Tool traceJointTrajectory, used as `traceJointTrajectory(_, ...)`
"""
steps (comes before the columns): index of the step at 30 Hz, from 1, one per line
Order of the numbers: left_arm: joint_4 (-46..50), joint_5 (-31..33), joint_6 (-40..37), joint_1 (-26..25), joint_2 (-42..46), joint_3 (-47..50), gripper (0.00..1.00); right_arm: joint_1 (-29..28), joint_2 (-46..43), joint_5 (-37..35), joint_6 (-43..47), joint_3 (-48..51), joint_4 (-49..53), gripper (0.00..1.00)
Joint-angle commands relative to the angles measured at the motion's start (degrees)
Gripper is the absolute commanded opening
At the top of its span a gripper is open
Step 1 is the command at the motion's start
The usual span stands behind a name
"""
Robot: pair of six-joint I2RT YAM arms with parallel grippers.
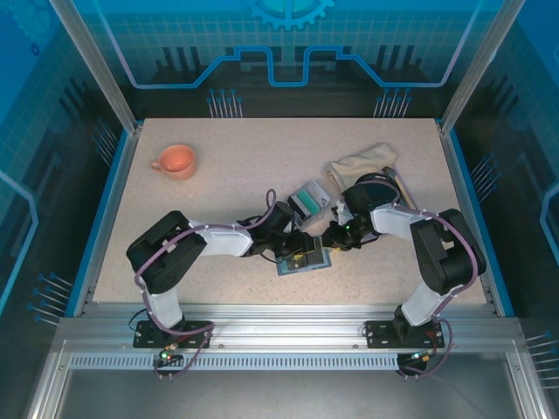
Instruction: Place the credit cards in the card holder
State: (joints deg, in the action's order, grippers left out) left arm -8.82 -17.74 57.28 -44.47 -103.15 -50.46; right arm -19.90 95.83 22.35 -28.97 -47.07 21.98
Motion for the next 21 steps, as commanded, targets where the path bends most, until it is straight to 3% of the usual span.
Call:
traceJointTrajectory(1,7.1,4.5,-1.8,-0.7,3.0,0.5,0.42,0.6,0.4,-2.3,-0.1,1.2,3.7,0.23)
traceJointTrajectory(6,10.9,6.4,-3.0,-0.6,4.9,1.6,0.42,0.5,0.7,-2.8,0.2,0.9,4.0,0.24)
traceJointTrajectory(11,10.4,4.6,-3.6,-0.6,3.2,0.2,0.28,0.6,0.7,-2.1,0.2,0.7,3.9,0.24)
traceJointTrajectory(14,13.2,5.4,-4.7,-0.6,2.6,-1.5,0.24,0.6,0.6,-1.7,0.4,0.5,4.4,0.24)
traceJointTrajectory(18,15.4,7.2,-5.7,-0.6,5.3,-1.4,0.26,0.6,-1.4,-2.2,0.7,0.0,5.3,0.3)
traceJointTrajectory(21,18.1,9.9,-6.5,-0.5,10.1,-1.0,0.35,0.6,-3.6,-6.1,2.2,-1.7,8.8,0.4)
